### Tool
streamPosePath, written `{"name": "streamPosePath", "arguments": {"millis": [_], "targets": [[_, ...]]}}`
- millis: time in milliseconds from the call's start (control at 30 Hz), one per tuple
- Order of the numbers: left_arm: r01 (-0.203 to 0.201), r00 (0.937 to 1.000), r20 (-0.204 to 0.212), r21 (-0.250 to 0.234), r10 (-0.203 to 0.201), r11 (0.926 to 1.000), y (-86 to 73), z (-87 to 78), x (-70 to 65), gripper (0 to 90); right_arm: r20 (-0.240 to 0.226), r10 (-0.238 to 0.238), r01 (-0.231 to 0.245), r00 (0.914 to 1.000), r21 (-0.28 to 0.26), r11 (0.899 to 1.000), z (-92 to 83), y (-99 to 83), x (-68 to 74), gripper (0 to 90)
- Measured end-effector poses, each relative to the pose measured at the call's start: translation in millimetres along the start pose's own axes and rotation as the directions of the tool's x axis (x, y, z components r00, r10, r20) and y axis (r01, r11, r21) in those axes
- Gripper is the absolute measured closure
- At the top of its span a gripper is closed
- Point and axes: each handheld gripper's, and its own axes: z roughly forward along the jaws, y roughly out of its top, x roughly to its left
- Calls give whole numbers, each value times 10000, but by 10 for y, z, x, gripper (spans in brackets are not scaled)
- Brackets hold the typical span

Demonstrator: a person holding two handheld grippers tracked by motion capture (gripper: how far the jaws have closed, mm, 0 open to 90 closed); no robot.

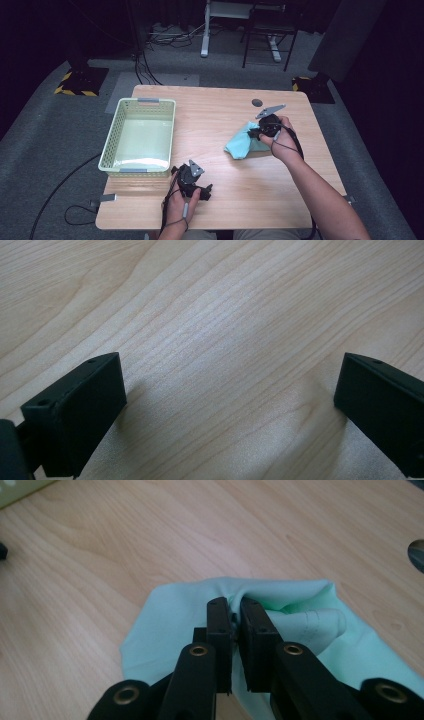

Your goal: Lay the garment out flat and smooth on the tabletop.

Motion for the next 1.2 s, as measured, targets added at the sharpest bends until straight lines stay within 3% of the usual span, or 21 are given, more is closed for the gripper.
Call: {"name": "streamPosePath", "arguments": {"millis": [200, 233, 267, 300, 400, 633, 700, 767, 833, 1200], "targets": [[-7, 10000, 3, -6, 7, 10000, 0, 0, 0, 1, -164, 49, -46, 9999, 178, 9998, -164, -279, 8, 829], [-5, 10000, 4, -6, 5, 10000, 0, 0, 0, 1, -231, 102, -96, 9997, 279, 9996, -170, -326, -10, 785], [-6, 10000, 5, -5, 6, 10000, 0, 0, 0, 1, -211, 282, -278, 9994, 182, 9994, -170, -368, -30, 682], [-8, 10000, 4, -4, 8, 10000, 0, 0, 0, 1, -78, 470, -471, 9989, -125, 9988, -169, -405, -53, 625], [-18, 10000, -14, -1, 18, 10000, 2, 1, 0, 1, 166, 629, -621, 9979, -481, 9969, -189, -458, -84, 535], [-9, 10000, -4, -10, 9, 10000, 3, 3, -1, 1, 55, 451, -450, 9990, -56, 9990, -19, -529, -20, 505], [11, 10000, 1, -12, -11, 10000, 2, 3, -2, 1, -35, 445, -444, 9990, 212, 9988, 58, -564, -24, 575], [10, 10000, 0, -13, -10, 10000, 2, 3, -2, 1, -337, 390, -363, 9987, 765, 9964, 140, -596, -24, 737], [12, 10000, 0, -15, -12, 10000, 2, 3, -2, 1, -344, 223, -188, 9992, 995, 9949, 181, -602, -18, 879], [-2, 10000, -2, -2, 2, 10000, 2, 2, -2, 1, -3, -223, 223, 9998, 134, 9997, -67, -122, 15, 900]]}}
